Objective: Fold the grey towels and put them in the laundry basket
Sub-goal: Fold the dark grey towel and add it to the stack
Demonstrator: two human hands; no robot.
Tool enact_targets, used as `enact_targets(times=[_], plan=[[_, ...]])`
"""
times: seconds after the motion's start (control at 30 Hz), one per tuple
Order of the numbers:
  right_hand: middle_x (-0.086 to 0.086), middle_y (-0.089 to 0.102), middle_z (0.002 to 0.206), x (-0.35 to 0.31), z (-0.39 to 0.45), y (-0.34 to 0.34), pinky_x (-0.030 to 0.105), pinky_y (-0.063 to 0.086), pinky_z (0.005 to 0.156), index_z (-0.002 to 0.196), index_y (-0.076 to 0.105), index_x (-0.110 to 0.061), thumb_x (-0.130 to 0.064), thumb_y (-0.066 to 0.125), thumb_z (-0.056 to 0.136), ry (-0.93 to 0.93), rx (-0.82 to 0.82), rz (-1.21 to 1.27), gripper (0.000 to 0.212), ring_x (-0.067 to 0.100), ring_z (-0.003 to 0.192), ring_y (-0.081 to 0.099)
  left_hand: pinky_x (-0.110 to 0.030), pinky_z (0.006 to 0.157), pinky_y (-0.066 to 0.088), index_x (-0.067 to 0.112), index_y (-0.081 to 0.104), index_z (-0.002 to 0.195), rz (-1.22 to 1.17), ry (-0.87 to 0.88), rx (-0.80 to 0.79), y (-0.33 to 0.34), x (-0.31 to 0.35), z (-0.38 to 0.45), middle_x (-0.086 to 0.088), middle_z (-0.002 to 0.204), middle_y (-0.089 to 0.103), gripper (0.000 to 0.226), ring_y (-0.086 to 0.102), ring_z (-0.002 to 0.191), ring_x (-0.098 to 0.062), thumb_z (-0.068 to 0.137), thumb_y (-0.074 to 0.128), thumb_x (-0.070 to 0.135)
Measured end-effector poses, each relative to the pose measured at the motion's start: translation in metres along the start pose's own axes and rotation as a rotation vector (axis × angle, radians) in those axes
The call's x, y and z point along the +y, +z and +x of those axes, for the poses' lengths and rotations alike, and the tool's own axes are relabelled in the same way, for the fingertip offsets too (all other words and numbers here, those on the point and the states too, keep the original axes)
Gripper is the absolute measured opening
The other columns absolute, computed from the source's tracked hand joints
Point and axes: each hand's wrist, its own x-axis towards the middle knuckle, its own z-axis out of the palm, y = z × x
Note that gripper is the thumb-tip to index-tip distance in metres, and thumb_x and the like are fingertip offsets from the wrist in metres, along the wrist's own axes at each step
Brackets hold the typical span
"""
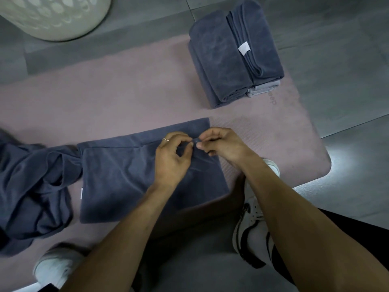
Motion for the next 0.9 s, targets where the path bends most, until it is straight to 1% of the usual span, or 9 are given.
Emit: enact_targets(times=[0.13,0.23,0.33,0.4,0.53,0.6,0.7,0.77,0.9], plan=[[-0.001,0.066,0.067,0.001,0.0,0.002,0.022,0.05,0.062,0.082,0.067,-0.013,-0.001,0.072,0.081,0.093,-0.022,0.185,0.013,0.011,0.062,0.058,-0.011,0.079,0.045,0.009,0.068,0.087,0.021,0.032,-0.001,-0.003,0.0,0.001,0.002,0.097,0.063,0.008,0.057,0.088,-0.003,0.081,0.069,0.003],[-0.001,0.065,0.064,-0.003,0.001,0.002,0.023,0.05,0.057,0.081,0.066,-0.012,0.0,0.068,0.085,0.113,0.04,0.227,0.013,0.013,0.058,0.057,-0.009,0.079,0.043,0.012,0.065,0.087,0.012,-0.007,-0.048,-0.009,0.001,0.002,0.005,0.092,0.065,0.011,0.057,0.085,-0.001,0.082,0.067,0.002],[-0.005,0.066,0.062,-0.006,0.001,0.0,0.025,0.049,0.057,0.082,0.067,-0.015,-0.005,0.07,0.085,0.067,0.091,0.132,0.011,0.01,0.054,0.058,-0.005,0.075,0.042,0.02,0.062,0.088,-0.04,-0.089,-0.137,-0.012,0.003,0.005,0.018,0.084,0.063,0.018,0.058,0.082,0.008,0.083,0.067,0.003],[-0.003,0.067,0.065,-0.007,0.0,0.0,0.023,0.049,0.056,0.086,0.069,-0.015,-0.007,0.072,0.084,0.034,0.084,0.066,0.009,0.008,0.054,0.059,-0.005,0.074,0.042,0.023,0.065,0.089,-0.065,-0.094,-0.184,-0.013,0.003,0.007,0.021,0.084,0.064,0.018,0.06,0.082,0.008,0.081,0.073,0.008],[0.001,0.068,0.072,-0.011,-0.003,0.0,0.019,0.049,0.055,0.091,0.072,-0.013,-0.008,0.07,0.086,-0.007,0.054,-0.026,0.008,0.006,0.056,0.06,-0.01,0.074,0.048,0.018,0.074,0.088,-0.079,-0.135,-0.215,-0.01,0.001,0.014,0.013,0.082,0.07,0.008,0.065,0.078,0.001,0.081,0.076,0.015],[-0.002,0.069,0.073,-0.012,-0.004,-0.003,0.017,0.049,0.054,0.092,0.072,-0.014,-0.007,0.068,0.087,-0.016,0.06,-0.049,0.01,0.004,0.055,0.06,-0.012,0.077,0.049,0.015,0.076,0.091,-0.029,-0.096,-0.21,-0.008,-0.001,0.018,0.007,0.087,0.072,0.009,0.065,0.079,-0.002,0.082,0.074,0.013],[-0.002,0.068,0.075,-0.013,-0.003,-0.008,0.014,0.047,0.052,0.097,0.072,-0.011,-0.006,0.066,0.089,-0.033,0.082,-0.091,0.011,0.003,0.055,0.058,-0.013,0.084,0.047,0.011,0.077,0.096,0.047,0.008,-0.222,-0.006,0.0,0.024,0.001,0.094,0.074,0.014,0.065,0.087,-0.008,0.086,0.068,0.007],[0.0,0.068,0.077,-0.013,-0.002,-0.01,0.014,0.047,0.053,0.1,0.072,-0.008,-0.006,0.065,0.089,-0.044,0.085,-0.122,0.013,0.004,0.056,0.057,-0.01,0.083,0.046,0.012,0.077,0.095,0.064,0.028,-0.219,-0.005,0.002,0.025,0.002,0.093,0.074,0.013,0.064,0.086,-0.004,0.086,0.069,0.008],[0.0,0.066,0.074,-0.013,-0.001,-0.009,0.011,0.045,0.051,0.104,0.071,-0.001,-0.002,0.063,0.09,-0.081,0.084,-0.129,0.017,-0.002,0.051,0.056,-0.004,0.073,0.045,0.014,0.074,0.087,0.03,-0.038,-0.171,-0.003,0.007,0.027,0.009,0.082,0.071,0.005,0.062,0.079,0.003,0.082,0.074,0.014]])
